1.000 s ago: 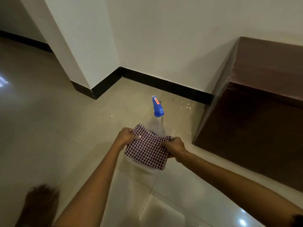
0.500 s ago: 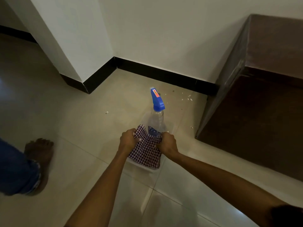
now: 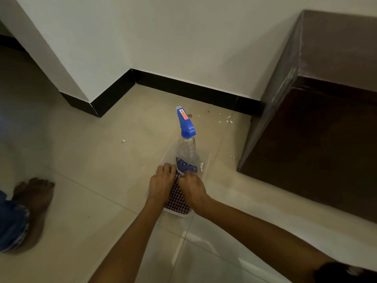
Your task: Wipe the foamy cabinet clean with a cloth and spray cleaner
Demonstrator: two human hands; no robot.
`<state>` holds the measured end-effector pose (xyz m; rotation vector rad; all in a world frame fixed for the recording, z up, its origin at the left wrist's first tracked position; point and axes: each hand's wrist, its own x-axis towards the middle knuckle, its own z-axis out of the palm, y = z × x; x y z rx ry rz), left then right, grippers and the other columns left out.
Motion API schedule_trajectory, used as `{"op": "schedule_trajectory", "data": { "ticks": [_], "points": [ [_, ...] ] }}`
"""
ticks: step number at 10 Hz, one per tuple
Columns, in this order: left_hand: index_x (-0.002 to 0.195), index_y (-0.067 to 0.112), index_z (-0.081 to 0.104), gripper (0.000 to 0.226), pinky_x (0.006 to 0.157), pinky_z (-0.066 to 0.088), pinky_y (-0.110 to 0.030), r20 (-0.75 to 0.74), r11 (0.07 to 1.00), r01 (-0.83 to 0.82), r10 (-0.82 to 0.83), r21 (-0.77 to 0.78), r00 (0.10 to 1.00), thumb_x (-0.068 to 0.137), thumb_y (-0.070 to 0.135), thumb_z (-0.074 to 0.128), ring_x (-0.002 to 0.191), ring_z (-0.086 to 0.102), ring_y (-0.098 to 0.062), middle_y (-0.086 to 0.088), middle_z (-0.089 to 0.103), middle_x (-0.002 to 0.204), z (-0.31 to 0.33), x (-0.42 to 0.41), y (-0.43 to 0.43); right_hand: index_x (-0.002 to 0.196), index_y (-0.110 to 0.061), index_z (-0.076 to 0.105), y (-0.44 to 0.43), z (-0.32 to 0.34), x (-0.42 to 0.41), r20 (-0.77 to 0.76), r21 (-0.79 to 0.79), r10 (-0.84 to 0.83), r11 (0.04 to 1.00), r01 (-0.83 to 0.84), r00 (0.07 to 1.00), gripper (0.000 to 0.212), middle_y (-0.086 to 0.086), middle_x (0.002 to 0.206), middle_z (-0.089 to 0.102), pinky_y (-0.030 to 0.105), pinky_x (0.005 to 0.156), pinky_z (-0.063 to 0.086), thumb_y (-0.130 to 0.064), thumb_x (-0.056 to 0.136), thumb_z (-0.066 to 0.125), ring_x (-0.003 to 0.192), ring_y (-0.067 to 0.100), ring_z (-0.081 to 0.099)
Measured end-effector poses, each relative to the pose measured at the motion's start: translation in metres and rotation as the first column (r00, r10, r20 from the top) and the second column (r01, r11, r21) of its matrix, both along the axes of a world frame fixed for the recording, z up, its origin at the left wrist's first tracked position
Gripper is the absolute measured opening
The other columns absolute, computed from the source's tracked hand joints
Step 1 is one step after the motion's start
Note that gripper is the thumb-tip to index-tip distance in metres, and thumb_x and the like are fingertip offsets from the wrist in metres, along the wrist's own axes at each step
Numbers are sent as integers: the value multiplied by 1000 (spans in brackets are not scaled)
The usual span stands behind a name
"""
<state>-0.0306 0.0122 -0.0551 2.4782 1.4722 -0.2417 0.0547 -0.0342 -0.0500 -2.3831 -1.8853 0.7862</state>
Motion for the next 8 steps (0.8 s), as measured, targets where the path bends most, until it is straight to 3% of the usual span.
{"op": "schedule_trajectory", "data": {
  "ticks": [1,2,3,4,5,6,7,8],
  "points": [
    [119,3,54,31,88,44,-32,-44,994,56,-61,-94,997,89,12,49,112,53,-27,-15,55,123,-6,3,3,108,-2,64,1,-8,-1,86,-42,158,987,-155,984,23,18,108,62,31,86,48,-3,85,60,100,28,60],
    [137,5,34,41,106,28,-30,8,980,91,-91,-178,996,97,12,30,132,36,-24,-14,34,146,-26,-1,7,125,1,50,5,-17,0,83,-99,167,982,-159,982,34,21,127,52,37,96,43,-3,92,49,117,32,51],
    [146,5,9,53,111,27,-34,-119,964,167,-195,-209,974,98,14,28,140,25,-23,-9,10,156,-43,-7,12,129,4,45,7,-34,-8,159,-230,229,955,-190,960,39,24,133,45,39,101,40,-11,93,49,123,34,46],
    [146,12,18,48,112,21,-33,-120,952,226,-254,-205,960,100,24,23,140,26,-23,-8,19,155,-50,-6,16,136,7,33,13,-44,-11,187,-263,219,950,-166,958,47,29,139,34,42,104,39,-12,95,47,128,37,39],
    [147,16,1,52,113,19,-34,-40,947,96,-114,-306,993,100,23,22,141,22,-25,-10,9,156,-57,-2,16,138,10,27,20,-53,-14,198,-272,246,944,-188,949,48,32,140,26,45,103,40,-6,95,43,126,41,38],
    [146,15,-9,60,115,11,-28,-106,941,-17,-20,-337,994,98,16,28,144,8,-18,-1,-7,157,-54,-5,11,140,9,21,20,-52,-15,212,-290,292,930,-225,933,53,31,139,27,46,103,41,-7,95,44,125,42,38],
    [147,17,-3,57,115,12,-29,-62,942,-31,10,-335,998,98,17,28,143,14,-21,-3,2,157,-51,-1,7,137,5,33,20,-41,-8,179,-277,291,932,-235,940,46,26,136,39,41,105,39,-10,95,46,126,35,41],
    [136,11,38,40,100,36,-33,-38,971,4,-14,-239,999,96,15,33,125,45,-28,-12,41,143,-31,4,2,124,-1,52,13,-8,8,96,-101,191,978,-182,977,30,18,125,55,35,92,46,-4,95,43,115,29,55]
  ]
}}
